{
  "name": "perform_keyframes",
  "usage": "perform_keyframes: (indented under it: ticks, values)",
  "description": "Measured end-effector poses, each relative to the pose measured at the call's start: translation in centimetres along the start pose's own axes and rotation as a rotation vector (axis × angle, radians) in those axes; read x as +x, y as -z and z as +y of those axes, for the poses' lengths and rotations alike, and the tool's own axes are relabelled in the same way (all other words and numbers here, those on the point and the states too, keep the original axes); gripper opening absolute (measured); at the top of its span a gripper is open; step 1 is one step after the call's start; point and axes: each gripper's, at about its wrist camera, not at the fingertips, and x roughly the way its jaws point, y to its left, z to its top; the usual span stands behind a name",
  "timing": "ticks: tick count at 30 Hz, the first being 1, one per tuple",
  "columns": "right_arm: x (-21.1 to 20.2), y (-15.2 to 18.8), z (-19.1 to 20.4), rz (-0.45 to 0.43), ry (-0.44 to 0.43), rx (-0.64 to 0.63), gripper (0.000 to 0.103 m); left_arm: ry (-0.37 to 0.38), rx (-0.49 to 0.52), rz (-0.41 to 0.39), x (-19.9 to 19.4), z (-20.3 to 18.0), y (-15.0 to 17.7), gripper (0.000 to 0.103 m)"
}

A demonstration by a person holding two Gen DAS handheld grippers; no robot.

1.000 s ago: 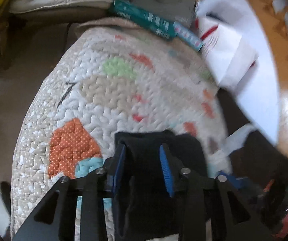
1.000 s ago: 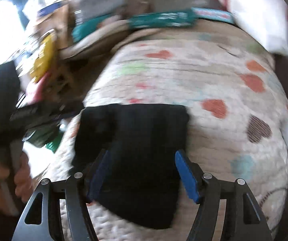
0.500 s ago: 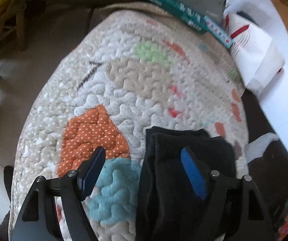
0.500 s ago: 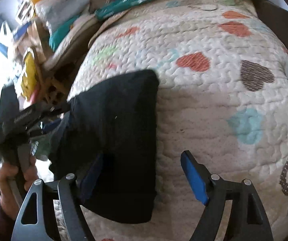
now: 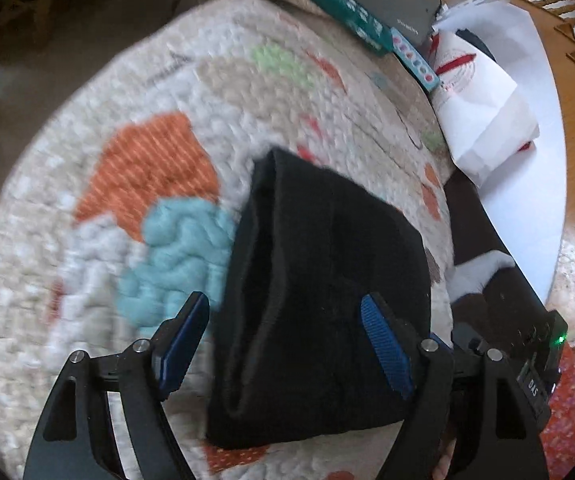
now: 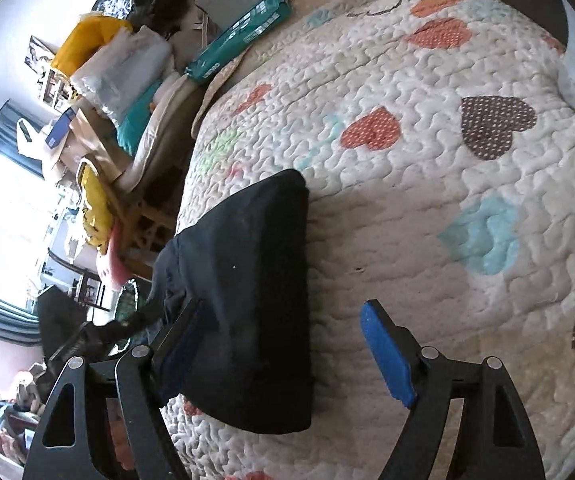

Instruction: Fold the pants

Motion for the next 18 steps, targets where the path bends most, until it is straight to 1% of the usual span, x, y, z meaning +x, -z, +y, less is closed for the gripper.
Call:
perform_keyframes:
  ticks: [2, 3, 4, 5, 6, 9, 12, 13, 14, 15, 16, 17, 18]
  values:
    - [0.6, -0.3, 0.0, 0.013, -0.01, 0.009, 0.083, 0.03, 0.003, 0.024, 1.0, 0.1, 0.1, 0.079]
    - [0.9, -0.6, 0.0, 0.022, -0.016, 0.013, 0.083, 0.038, 0.011, 0.018, 1.2, 0.0, 0.1, 0.084]
    - [1.3, -0.8, 0.1, 0.031, -0.023, 0.016, 0.083, 0.062, 0.02, 0.016, 1.4, -0.2, 0.1, 0.092]
    - [1.9, -1.1, 0.2, 0.042, -0.031, 0.017, 0.083, 0.079, 0.024, 0.02, 1.6, -0.2, 0.0, 0.096]
    - [2.3, -1.4, 0.3, 0.052, -0.037, 0.019, 0.083, 0.102, 0.03, 0.025, 1.9, -0.4, -0.1, 0.102]
    - [4.3, -2.2, 0.5, 0.084, -0.051, 0.022, 0.083, 0.107, 0.07, 0.037, 2.4, -0.7, -0.4, 0.103]
    - [6.6, -2.6, 0.3, 0.129, -0.067, 0.045, 0.083, 0.084, 0.111, 0.043, 2.7, -1.4, -0.4, 0.102]
    - [7.4, -2.6, 0.0, 0.144, -0.086, 0.062, 0.084, 0.062, 0.128, 0.041, 2.8, -1.6, -0.4, 0.091]
    - [7.8, -2.6, -0.3, 0.14, -0.102, 0.087, 0.084, 0.008, 0.161, 0.034, 2.8, -2.1, -0.3, 0.081]
    - [7.8, -2.6, -0.4, 0.132, -0.113, 0.104, 0.083, -0.005, 0.177, 0.036, 2.8, -2.2, -0.4, 0.063]
    - [7.9, -2.7, -0.4, 0.137, -0.128, 0.114, 0.068, 0.009, 0.171, 0.047, 2.9, -2.2, -0.5, 0.05]
    - [8.0, -2.7, -0.3, 0.159, -0.15, 0.123, 0.059, 0.021, 0.147, 0.053, 2.9, -2.1, -0.7, 0.046]
    - [7.9, -2.8, -0.2, 0.162, -0.146, 0.126, 0.055, 0.036, 0.125, 0.054, 2.7, -1.9, -0.9, 0.039]
